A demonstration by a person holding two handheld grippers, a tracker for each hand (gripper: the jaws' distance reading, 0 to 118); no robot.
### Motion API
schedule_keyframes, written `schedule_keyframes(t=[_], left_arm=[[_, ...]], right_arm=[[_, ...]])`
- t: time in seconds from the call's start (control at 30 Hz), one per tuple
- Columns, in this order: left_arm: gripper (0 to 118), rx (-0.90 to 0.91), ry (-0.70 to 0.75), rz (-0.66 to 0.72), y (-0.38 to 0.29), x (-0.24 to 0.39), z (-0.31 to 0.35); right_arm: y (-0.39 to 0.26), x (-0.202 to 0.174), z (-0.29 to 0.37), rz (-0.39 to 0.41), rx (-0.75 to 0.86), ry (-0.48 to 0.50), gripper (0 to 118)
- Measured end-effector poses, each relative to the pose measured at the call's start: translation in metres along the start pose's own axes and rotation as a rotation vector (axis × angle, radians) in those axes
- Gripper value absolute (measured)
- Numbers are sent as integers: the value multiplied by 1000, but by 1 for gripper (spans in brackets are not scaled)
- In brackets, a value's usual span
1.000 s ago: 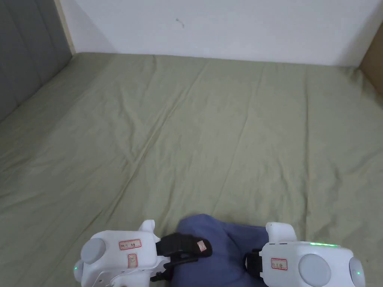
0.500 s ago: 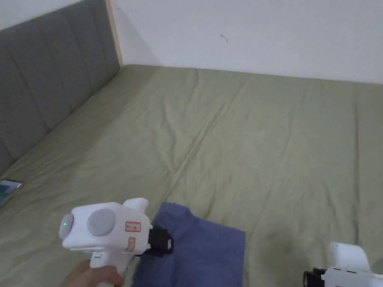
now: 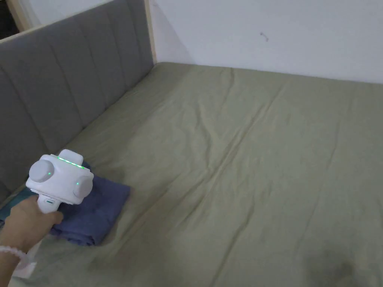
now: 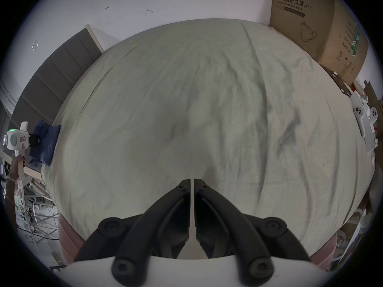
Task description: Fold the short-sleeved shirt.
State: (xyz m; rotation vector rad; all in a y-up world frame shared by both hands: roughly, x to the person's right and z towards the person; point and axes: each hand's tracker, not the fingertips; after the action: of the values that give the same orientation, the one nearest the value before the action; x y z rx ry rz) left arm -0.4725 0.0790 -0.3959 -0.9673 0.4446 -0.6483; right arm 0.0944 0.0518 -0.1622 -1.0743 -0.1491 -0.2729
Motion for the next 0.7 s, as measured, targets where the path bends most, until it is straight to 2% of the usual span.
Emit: schedule_keyframes(t=[0.07,0.13,0.27,0.3,0.33,0.37,0.43,0.53,0.7], left_arm=[[70,-13,-71,7,2,1,5],[82,-7,-130,53,-1,-2,10],[80,3,-197,94,-2,-2,40],[69,26,-266,135,-3,-3,55],[34,50,-331,176,-5,-5,72],[3,82,-406,253,-5,-6,80],[1,120,-497,333,-10,0,115],[0,210,-617,327,-17,19,164],[0,328,-645,380,-24,49,254]], right_arm=[[-1,-5,-1,28,-11,6,4],[-2,-9,0,58,-11,-1,4],[-2,-10,6,72,6,3,4],[-2,-9,8,71,10,8,4],[-3,-8,11,70,16,15,4],[-3,-7,13,67,25,16,4],[-5,-4,20,60,40,26,4],[-7,1,31,45,66,45,4],[-9,6,55,37,139,64,4]])
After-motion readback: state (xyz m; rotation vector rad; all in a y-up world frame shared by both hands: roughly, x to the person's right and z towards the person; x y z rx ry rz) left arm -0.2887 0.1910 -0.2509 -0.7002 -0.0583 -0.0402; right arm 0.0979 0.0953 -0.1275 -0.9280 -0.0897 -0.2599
